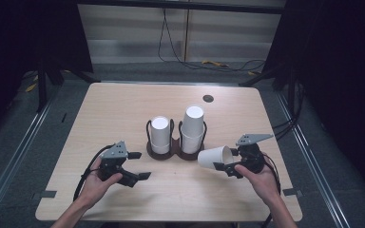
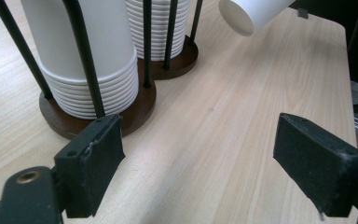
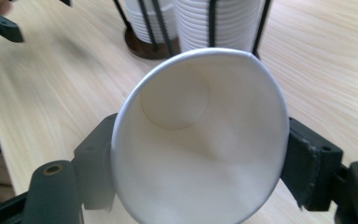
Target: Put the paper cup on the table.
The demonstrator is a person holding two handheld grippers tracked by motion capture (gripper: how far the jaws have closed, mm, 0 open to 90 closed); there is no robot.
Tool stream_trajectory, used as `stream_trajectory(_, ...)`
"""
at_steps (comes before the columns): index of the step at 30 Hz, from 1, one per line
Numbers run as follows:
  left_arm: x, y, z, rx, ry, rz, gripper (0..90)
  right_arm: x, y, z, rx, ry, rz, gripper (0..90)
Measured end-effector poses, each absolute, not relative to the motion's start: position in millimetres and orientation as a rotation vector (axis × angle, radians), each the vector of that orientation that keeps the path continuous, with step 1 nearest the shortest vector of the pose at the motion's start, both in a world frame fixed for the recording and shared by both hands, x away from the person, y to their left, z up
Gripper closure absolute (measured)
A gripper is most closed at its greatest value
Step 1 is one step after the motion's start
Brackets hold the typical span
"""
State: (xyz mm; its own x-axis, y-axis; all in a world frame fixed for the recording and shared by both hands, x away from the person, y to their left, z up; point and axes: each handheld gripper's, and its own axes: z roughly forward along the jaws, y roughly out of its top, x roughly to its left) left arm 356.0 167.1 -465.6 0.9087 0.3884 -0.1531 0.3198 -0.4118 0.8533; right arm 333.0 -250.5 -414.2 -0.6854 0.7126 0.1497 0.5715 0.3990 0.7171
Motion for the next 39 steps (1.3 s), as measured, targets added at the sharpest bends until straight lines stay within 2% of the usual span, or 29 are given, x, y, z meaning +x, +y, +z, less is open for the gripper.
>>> stream_trajectory(10,355.7,167.2,-466.6,2.027,0.512,0.095,15.8,348.7,-257.5,-409.5,1.197,2.496,1.002,24.3)
stream_trajectory(14,354.0,167.4,-469.2,1.971,0.54,0.094,15.8,356.2,-260.8,-408.2,1.223,2.497,0.945,24.3)
stream_trajectory(39,354.5,167.8,-470.7,2.005,0.519,0.132,15.9,402.0,-268.4,-396.0,1.396,2.525,0.566,24.3)
